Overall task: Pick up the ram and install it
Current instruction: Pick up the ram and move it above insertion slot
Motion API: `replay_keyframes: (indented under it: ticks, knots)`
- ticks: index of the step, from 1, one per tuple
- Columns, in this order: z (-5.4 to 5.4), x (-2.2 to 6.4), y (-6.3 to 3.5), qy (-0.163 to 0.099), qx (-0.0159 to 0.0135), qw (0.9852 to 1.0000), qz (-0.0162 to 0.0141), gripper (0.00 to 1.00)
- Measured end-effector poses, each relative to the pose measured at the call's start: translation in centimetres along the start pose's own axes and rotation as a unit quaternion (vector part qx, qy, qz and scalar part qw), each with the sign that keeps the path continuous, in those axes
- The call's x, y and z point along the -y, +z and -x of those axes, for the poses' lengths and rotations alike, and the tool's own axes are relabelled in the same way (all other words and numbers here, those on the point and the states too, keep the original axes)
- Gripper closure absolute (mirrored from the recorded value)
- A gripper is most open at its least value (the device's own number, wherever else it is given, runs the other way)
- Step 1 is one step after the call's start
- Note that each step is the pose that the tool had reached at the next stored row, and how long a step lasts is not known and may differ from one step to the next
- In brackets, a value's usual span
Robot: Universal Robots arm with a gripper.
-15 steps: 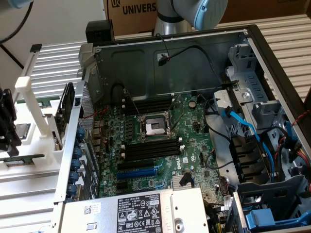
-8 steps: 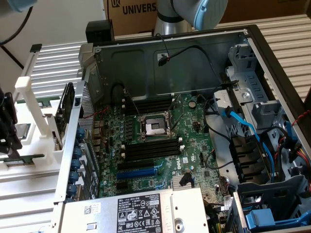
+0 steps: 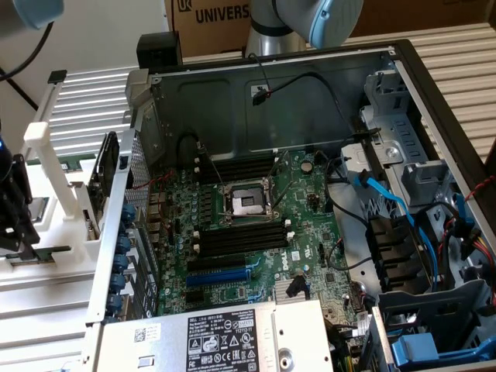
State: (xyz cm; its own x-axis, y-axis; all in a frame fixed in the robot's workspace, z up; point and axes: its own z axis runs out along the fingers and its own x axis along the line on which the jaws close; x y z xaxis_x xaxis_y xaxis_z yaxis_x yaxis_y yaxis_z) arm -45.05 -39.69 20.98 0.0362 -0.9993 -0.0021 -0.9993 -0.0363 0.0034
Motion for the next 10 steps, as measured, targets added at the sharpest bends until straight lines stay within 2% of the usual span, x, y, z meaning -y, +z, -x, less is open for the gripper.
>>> replay_keyframes:
  ticks: [7, 10]
  knots:
    - [-0.03, 0.84, 0.30, 0.000, 0.0000, 1.0000, 0.0000, 0.69]
    - [-0.03, 0.92, 0.44, 0.000, -0.0001, 1.0000, 0.0000, 0.69]
